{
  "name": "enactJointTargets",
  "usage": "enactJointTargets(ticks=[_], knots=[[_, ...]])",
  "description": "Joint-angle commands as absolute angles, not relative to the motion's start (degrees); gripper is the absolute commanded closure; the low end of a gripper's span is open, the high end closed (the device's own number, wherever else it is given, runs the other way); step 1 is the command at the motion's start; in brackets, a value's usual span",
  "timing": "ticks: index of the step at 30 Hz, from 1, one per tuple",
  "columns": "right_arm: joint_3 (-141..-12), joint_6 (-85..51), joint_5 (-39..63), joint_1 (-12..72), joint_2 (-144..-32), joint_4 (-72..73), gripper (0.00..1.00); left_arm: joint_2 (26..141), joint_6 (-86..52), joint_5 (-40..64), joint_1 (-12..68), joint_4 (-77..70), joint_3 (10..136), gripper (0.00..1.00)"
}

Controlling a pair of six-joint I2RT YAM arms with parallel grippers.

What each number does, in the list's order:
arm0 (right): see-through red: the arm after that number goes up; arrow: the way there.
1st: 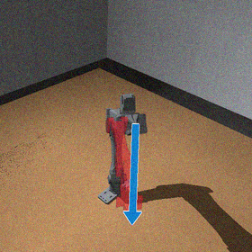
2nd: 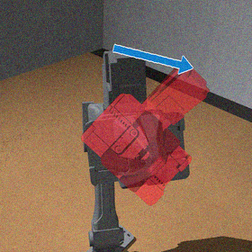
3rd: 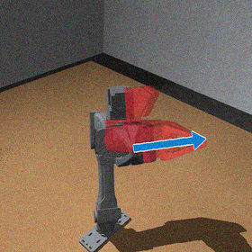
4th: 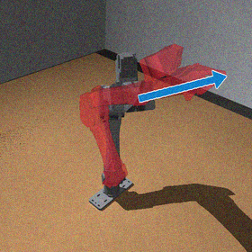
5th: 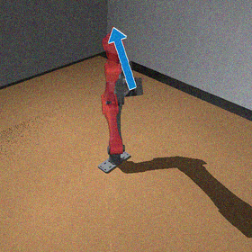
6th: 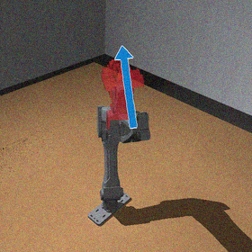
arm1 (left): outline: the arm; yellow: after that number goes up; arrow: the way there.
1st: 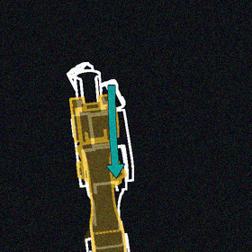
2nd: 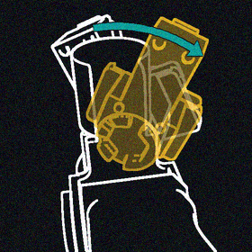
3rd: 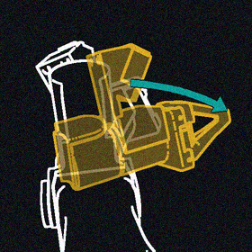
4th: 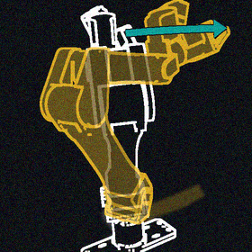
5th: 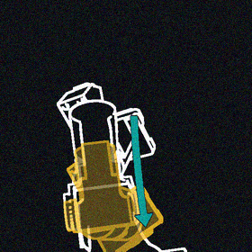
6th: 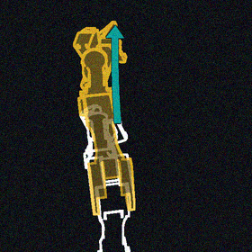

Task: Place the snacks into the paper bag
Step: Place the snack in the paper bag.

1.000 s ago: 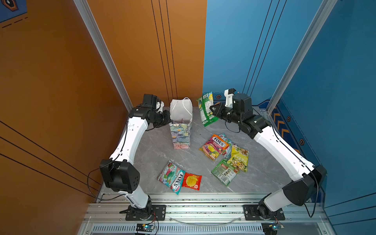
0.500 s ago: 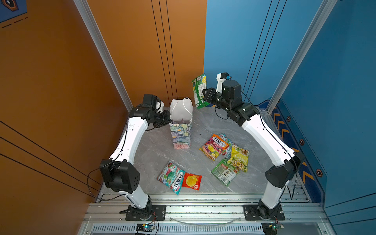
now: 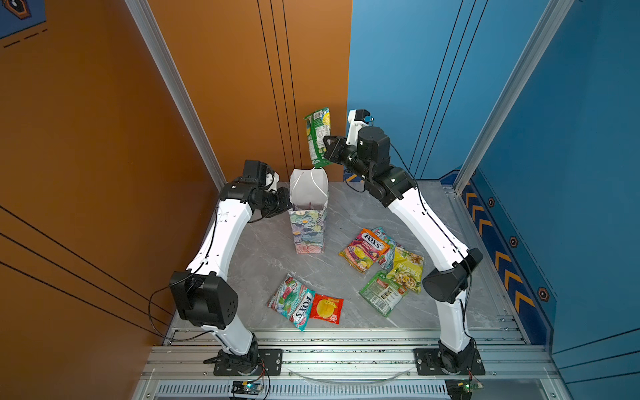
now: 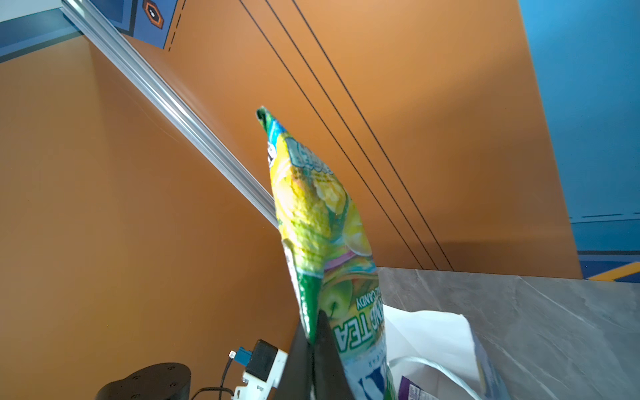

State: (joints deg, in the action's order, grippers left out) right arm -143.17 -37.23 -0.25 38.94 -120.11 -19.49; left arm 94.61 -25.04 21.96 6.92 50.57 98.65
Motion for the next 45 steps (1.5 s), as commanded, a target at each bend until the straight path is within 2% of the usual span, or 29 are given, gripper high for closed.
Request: enactJointTargets(ticks=[1, 12, 26, 45], knots=[[-146.9, -36.0, -0.4, 39.7, -121.6, -17.5, 1.00, 94.2, -25.6, 24.0, 7.4, 49.2, 98.6, 1.00], [-146.0, -35.5, -1.0, 42.8, -120.9, -22.7, 1.00, 94.3, -25.6, 24.3, 7.4, 49.0, 98.4, 1.00], [-125.8, -32.6, -6.9, 42.3, -107.6, -20.7, 1.00, 93.6, -25.5, 24.5, 7.0, 48.8, 97.9, 1.00], [-115.6, -34.8, -7.0, 40.6, -104.3, -22.5, 1.00, 93.3, -25.4, 24.8, 6.8, 48.9, 97.5, 1.00]])
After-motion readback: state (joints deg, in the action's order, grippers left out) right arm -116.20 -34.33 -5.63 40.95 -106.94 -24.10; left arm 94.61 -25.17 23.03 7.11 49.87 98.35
